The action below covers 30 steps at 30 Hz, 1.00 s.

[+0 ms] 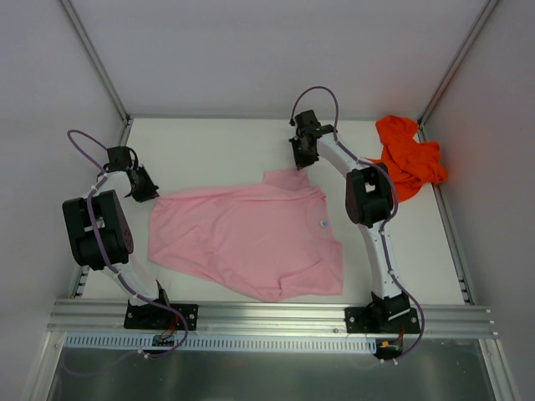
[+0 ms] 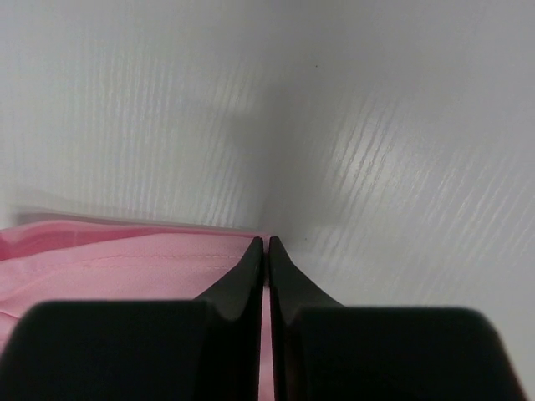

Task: Fold and stack the t-shirts
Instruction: Flatten out the tshirt

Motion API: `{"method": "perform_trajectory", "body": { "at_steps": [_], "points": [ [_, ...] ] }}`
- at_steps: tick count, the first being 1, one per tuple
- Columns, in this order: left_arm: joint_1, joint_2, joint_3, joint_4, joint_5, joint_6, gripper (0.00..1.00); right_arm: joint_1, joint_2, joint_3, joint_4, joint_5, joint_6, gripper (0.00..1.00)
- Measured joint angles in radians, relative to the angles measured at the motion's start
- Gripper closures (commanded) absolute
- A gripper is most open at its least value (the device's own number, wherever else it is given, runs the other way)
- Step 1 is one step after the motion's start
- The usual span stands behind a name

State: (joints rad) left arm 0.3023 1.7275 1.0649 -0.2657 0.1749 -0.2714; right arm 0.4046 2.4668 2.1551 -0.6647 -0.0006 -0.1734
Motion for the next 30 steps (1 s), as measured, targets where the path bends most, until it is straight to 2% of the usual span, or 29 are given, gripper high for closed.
{"method": "perform_trajectory", "body": {
  "at_steps": [5,9,17,25,30],
  "points": [
    [0.0,-0.013,0.0,0.0,0.039,0.009,1.0,0.0,-0.095,-0.141,0.063,-0.008,0.006,0.99],
    [-0.023,-0.071,0.018,0.0,0.108,0.034,1.0,0.0,-0.182,-0.15,0.093,-0.024,0.002,0.99],
    [-0.288,-0.292,0.171,0.022,0.176,0.07,1.0,0.0,-0.592,-0.145,0.219,-0.041,-0.021,0.99],
    [-0.269,-0.54,0.478,0.045,0.236,0.05,1.0,0.003,-0.948,-0.106,0.295,-0.046,-0.074,0.99],
    [-0.269,-0.638,0.686,0.046,0.257,0.059,1.0,0.024,-1.096,-0.093,0.312,-0.03,-0.139,0.99]
  ]
}}
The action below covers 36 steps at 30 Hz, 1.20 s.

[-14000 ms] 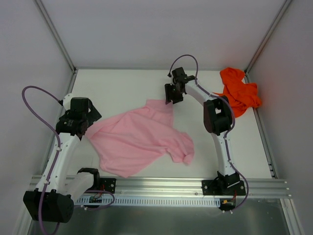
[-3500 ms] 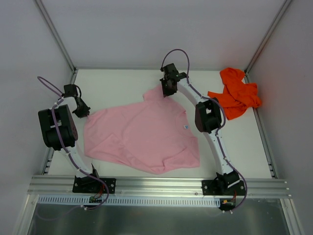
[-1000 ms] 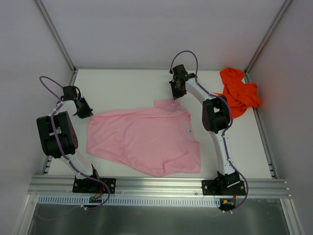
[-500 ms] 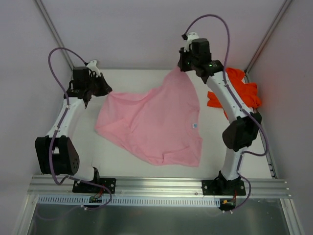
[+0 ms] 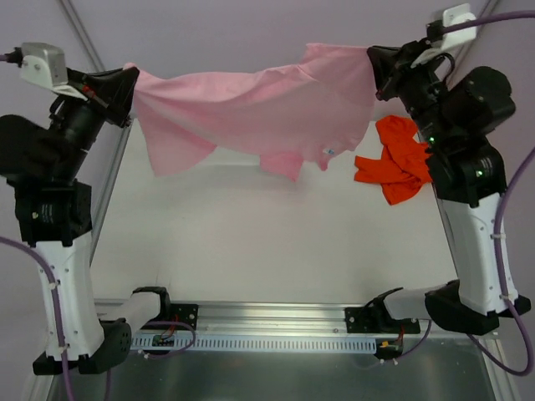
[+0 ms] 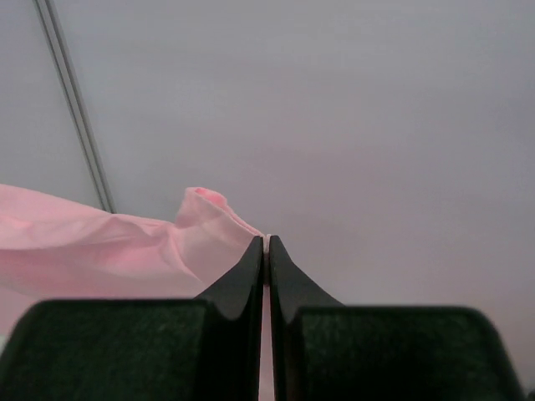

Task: Fold and stack the t-shirts
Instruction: Flatten out the tshirt

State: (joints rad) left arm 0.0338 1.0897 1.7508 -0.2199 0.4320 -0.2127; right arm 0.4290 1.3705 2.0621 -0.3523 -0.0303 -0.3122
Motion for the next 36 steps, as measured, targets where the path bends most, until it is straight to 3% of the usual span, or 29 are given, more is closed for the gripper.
{"method": "perform_trajectory", "body": {
  "at_steps": [8,17,23,30,36],
  "points": [
    [0.0,-0.117,0.076,-0.006,-0.061,0.015,1.0,0.008,-0.141,0.049,-0.013,0.013,-0.052,0.99],
    [0.0,-0.184,0.055,-0.127,-0.149,-0.008,1.0,0.01,-0.196,0.101,-0.094,-0.084,-0.06,0.99],
    [0.0,-0.325,-0.007,-0.175,-0.227,-0.008,1.0,0.011,-0.273,0.098,-0.148,-0.113,-0.06,0.99],
    [0.0,-0.445,-0.082,-0.189,-0.314,-0.023,1.0,0.012,-0.34,0.099,-0.157,-0.051,-0.067,0.99],
    [0.0,-0.457,-0.099,-0.23,-0.351,-0.033,1.0,0.014,-0.34,0.065,-0.167,-0.011,-0.067,0.99]
  ]
}}
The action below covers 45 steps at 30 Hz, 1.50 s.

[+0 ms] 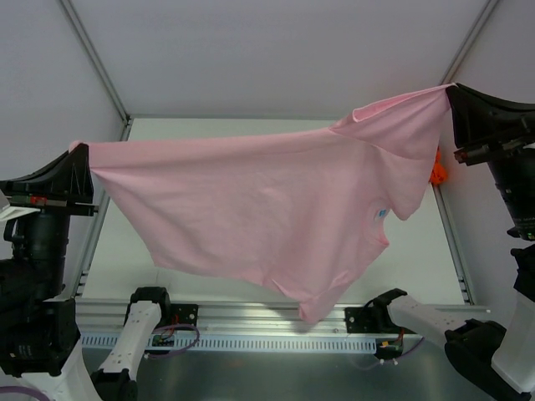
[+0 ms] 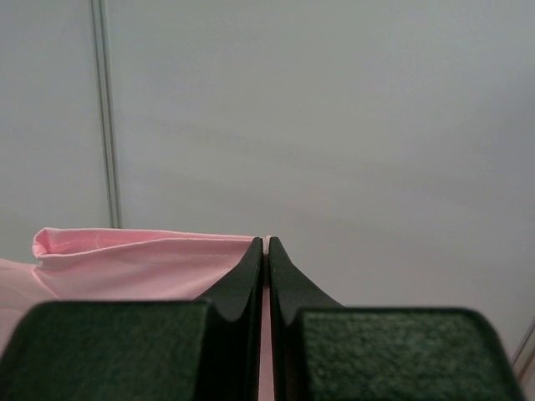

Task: Fold and stack the t-shirts
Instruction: Flatten out the tshirt

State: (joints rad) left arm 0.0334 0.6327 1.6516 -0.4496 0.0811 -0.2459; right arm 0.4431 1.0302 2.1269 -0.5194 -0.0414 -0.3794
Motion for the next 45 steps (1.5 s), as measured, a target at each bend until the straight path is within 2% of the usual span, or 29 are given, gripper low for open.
{"method": "perform_trajectory", "body": {
  "at_steps": [5,12,21,28,31,35,37,45],
  "points": [
    [0.0,-0.022,-0.04,0.005,0.077,0.004,1.0,0.0,-0.013,-0.037,-0.006,-0.023,0.0,0.99],
    [0.0,-0.12,-0.179,0.034,0.144,0.046,1.0,0.0,-0.041,-0.046,-0.01,-0.035,-0.001,0.99],
    [0.0,-0.164,-0.245,0.095,0.017,0.048,1.0,0.001,-0.042,-0.09,-0.024,0.018,0.002,0.99],
    [0.0,-0.179,-0.274,0.191,0.039,0.055,1.0,0.001,-0.037,-0.097,-0.069,0.083,0.013,0.99],
    [0.0,-0.158,-0.242,0.184,0.051,0.045,1.0,0.001,-0.037,-0.098,-0.08,0.1,0.013,0.99],
    [0.0,-0.039,-0.035,0.083,0.053,0.002,1.0,0.001,-0.044,-0.134,-0.077,0.117,0.012,0.99],
    [0.0,0.001,0.021,0.062,0.053,-0.016,1.0,0.001,-0.049,-0.164,-0.076,0.121,0.012,0.99],
    [0.0,0.037,-0.019,-0.099,0.04,-0.094,1.0,0.001,-0.048,-0.246,-0.068,0.121,0.02,0.99]
  ]
}}
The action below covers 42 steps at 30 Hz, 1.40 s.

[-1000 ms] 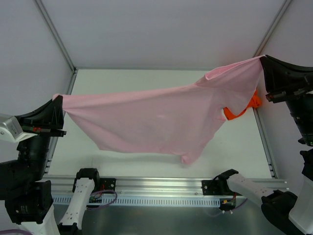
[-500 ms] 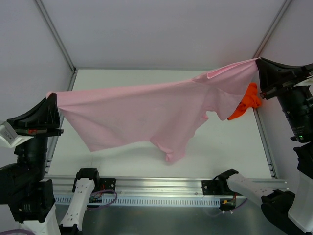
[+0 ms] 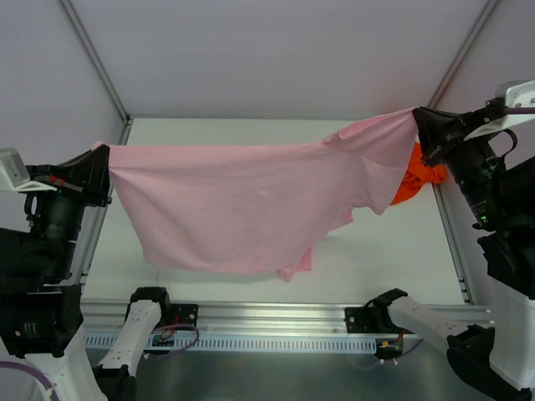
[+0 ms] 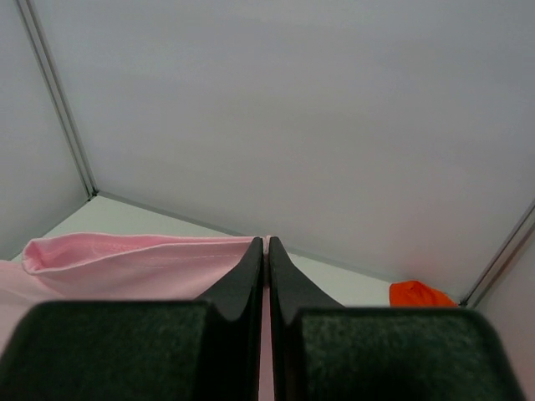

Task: Fold and stack the t-shirts
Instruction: Flatten out the tshirt

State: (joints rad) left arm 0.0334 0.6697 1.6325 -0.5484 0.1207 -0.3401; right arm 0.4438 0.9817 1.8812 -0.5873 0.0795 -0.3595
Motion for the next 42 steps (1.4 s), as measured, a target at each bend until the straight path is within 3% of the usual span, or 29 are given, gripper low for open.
{"method": "perform_trajectory", "body": {
  "at_steps": [11,20,29,42],
  "points": [
    [0.0,0.035,-0.169,-0.189,-0.06,-0.064,1.0,0.0,0.05,-0.119,0.051,0.006,0.011,0.99],
    [0.0,0.079,-0.19,-0.206,-0.022,-0.047,1.0,0.0,0.113,-0.145,0.101,0.003,0.011,0.99],
    [0.0,0.183,0.028,-0.197,0.01,0.004,1.0,0.0,0.188,0.058,0.036,0.014,0.035,0.99],
    [0.0,0.251,0.2,-0.363,0.012,0.018,1.0,0.0,0.19,0.084,-0.187,0.031,0.097,0.99]
  ]
}}
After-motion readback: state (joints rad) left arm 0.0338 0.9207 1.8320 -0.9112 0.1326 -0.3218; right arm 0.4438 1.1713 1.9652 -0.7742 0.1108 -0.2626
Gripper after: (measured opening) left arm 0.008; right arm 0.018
